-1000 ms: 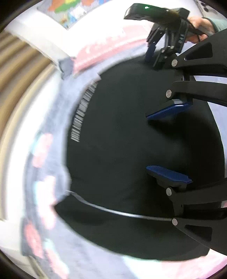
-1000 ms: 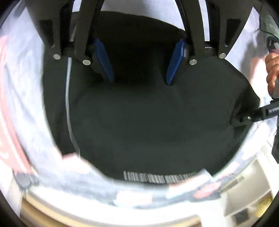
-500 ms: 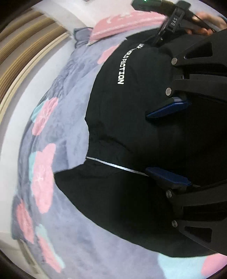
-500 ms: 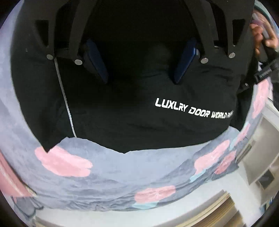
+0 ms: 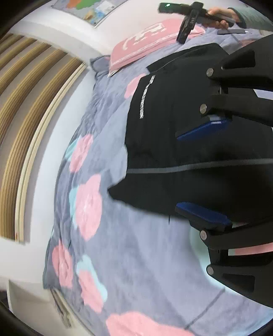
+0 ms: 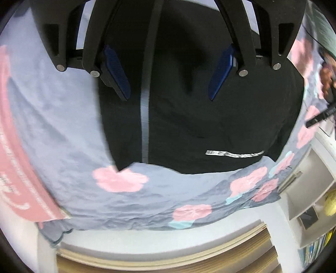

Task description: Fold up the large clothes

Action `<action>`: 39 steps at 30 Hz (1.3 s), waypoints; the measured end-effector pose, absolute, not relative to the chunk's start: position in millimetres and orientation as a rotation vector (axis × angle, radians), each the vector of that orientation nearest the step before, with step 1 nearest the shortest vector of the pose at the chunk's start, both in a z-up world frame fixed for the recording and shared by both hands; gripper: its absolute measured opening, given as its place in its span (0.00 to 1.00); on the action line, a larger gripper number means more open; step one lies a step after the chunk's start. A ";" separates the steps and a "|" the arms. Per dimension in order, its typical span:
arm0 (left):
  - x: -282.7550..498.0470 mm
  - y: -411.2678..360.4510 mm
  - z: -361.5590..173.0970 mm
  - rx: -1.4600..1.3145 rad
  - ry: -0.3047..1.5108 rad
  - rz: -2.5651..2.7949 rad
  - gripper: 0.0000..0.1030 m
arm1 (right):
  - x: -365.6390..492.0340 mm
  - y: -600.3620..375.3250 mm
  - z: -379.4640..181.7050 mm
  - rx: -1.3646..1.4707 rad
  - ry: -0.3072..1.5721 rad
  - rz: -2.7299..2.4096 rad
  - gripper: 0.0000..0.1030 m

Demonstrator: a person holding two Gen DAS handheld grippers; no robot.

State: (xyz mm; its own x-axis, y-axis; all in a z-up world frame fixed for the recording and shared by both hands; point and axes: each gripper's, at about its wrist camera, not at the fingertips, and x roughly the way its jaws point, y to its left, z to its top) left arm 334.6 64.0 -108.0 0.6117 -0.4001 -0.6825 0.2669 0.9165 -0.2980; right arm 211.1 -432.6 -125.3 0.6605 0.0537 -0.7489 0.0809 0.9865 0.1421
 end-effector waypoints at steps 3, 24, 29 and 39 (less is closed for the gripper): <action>333.6 92.6 -108.4 -0.234 0.834 -0.364 0.64 | 196.7 -455.8 -125.8 0.185 0.857 -0.056 0.78; 394.4 88.5 -211.7 -0.419 1.096 -0.551 0.66 | 219.2 -514.2 -211.1 0.474 0.979 0.037 0.89; 414.4 89.3 -235.1 -0.592 1.150 -0.603 0.72 | 235.0 -524.1 -245.0 0.631 1.007 0.138 0.92; 400.3 89.8 -214.9 -0.625 1.076 -0.692 0.40 | 234.0 -514.7 -233.2 0.623 0.990 0.271 0.55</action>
State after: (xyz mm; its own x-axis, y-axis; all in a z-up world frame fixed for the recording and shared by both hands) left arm 400.3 89.8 -214.9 0.3107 -0.7641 -0.5653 0.1975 0.6336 -0.7480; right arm 234.0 -514.7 -233.2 0.5338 0.4833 -0.6939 0.0624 0.7958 0.6023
